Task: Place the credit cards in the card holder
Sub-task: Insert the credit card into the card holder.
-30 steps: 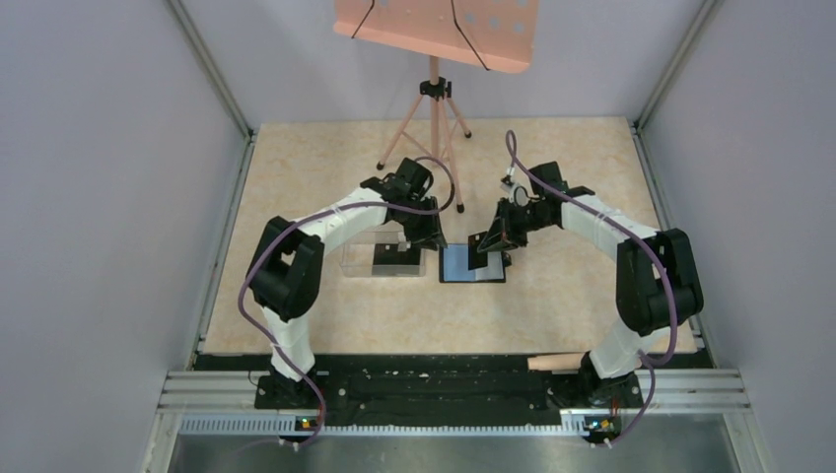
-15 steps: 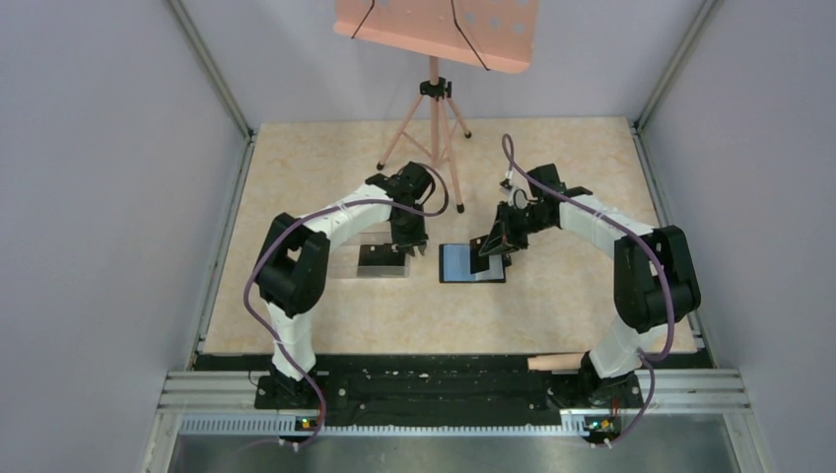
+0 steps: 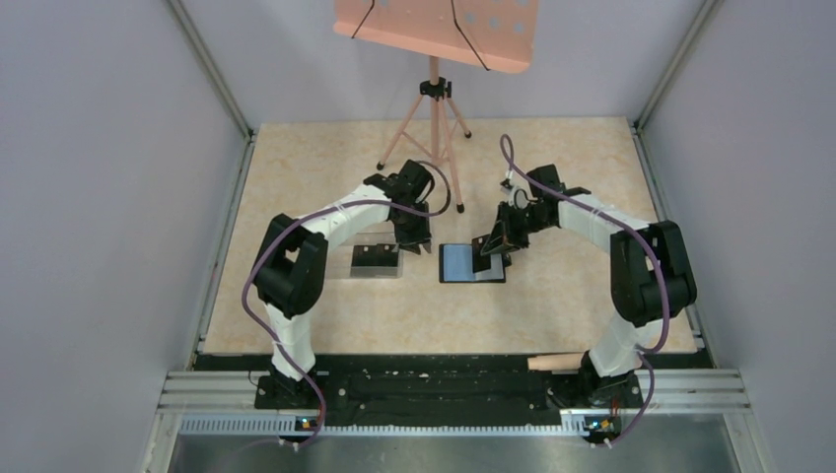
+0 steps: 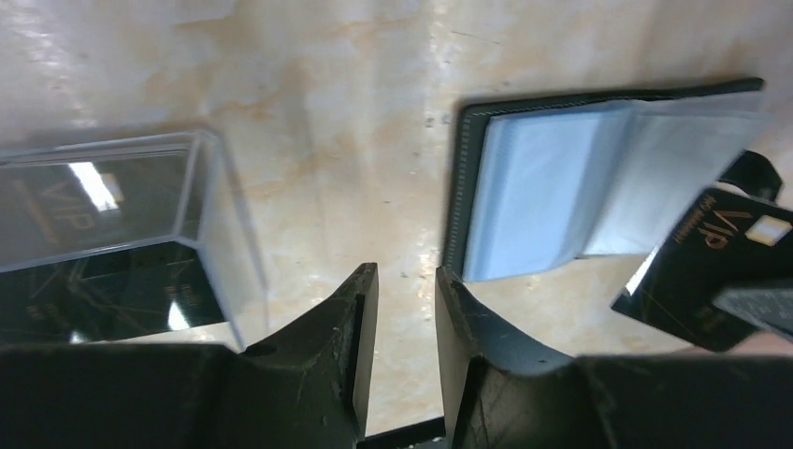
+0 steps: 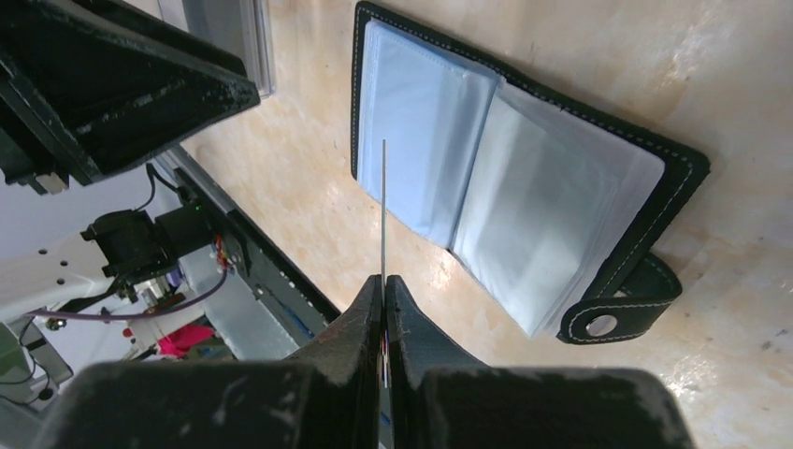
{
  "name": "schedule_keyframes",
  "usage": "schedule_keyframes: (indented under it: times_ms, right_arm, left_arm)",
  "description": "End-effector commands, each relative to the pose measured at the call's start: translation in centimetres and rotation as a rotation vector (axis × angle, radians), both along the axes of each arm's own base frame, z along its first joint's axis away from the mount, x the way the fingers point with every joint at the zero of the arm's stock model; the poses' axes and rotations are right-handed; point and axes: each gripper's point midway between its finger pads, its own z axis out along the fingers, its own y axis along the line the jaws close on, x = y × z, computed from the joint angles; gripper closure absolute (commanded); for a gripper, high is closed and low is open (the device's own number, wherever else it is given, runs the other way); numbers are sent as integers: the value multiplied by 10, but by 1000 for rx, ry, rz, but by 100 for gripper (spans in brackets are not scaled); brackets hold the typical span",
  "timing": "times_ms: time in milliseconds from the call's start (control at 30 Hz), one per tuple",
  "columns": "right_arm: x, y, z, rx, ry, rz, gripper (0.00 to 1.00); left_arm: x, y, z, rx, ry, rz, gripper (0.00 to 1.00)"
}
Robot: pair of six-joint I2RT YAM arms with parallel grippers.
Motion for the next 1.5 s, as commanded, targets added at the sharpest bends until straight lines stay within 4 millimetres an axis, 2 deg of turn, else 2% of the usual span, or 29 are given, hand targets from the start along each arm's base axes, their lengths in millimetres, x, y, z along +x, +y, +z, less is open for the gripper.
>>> schedule_keyframes:
  times_ms: [0,433,667,833,1200,1467]
  right_arm:
    - [22,-3,4,60,-72,-24,100]
    - [39,-5,-19,72,-82,-84,100]
    - [42,-3,-37,75,-55,-95,100]
    - [40,-4,-46,65,-41,-98,100]
    - [30,2,-48,126,0,-110,100]
    - [27,6,-49,164,22,-122,100]
  left_arm:
    - [9,-38,28,-169,-58,-74,66]
    - [-3,-57,-4,-156,25,-120,73]
    - [-5,-53,-20,-114,67,-119,76]
    - [-7,-48,-29,-76,98,-113,82]
    - [-14,-43,-44,-43,149,-111,100]
    - [-17,-43,-48,-44,166,-113,100]
